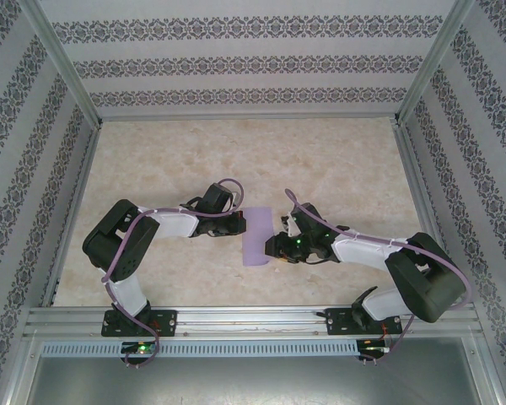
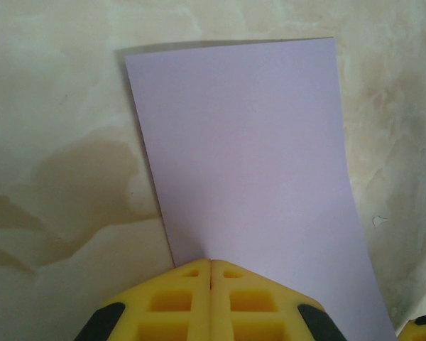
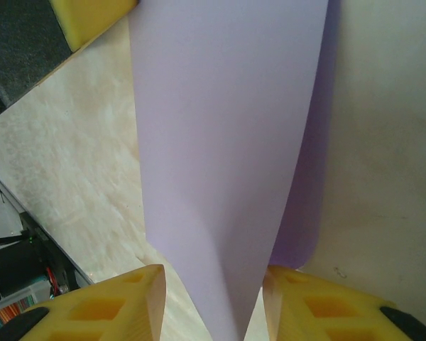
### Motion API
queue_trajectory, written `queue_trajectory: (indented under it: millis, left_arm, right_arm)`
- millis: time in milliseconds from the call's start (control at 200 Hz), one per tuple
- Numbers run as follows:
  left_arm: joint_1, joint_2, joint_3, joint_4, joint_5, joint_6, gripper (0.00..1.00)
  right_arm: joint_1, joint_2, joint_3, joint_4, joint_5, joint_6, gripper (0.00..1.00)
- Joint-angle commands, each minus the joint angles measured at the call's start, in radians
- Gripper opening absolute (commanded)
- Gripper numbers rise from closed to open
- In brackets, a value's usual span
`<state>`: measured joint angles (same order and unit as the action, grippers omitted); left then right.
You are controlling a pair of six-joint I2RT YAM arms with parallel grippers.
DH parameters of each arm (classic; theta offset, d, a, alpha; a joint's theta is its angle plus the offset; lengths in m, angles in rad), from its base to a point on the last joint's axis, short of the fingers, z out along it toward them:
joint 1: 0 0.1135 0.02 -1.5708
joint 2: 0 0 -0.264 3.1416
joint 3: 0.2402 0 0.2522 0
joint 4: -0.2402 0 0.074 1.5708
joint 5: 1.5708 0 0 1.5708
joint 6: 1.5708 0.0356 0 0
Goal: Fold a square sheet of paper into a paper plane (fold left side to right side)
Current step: Fold the triangle a second time at the center of the table.
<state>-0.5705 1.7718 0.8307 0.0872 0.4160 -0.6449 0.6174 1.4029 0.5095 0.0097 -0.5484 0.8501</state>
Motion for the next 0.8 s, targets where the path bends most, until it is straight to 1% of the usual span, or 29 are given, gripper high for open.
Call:
queue_trajectory:
  millis: [0,185,615,794]
  left_arm:
    - [-0.023,0.001,-0.018,-0.037,-0.016,-0.009,0.02]
    - [-0.023,0.000,-0.019,-0.036,-0.014,-0.010,0.02]
    - [-0.025,-0.014,-0.023,-0.031,-0.014,-0.013,0.02]
    - [-0.025,-0.016,-0.021,-0.028,-0.012,-0.013,0.02]
  right_arm:
    - [-0.012,0.006,0.015,0.004,-0.016,-0.008,0.41]
    - [-0.043,0.029,0.035,0.007,-0.032,-0.037,0.41]
    - [-0.076,0.122,0.093,0.041,-0.059,-0.060,0.41]
    - [-0.098,0.150,0.103,0.067,-0.075,-0.074,0.38]
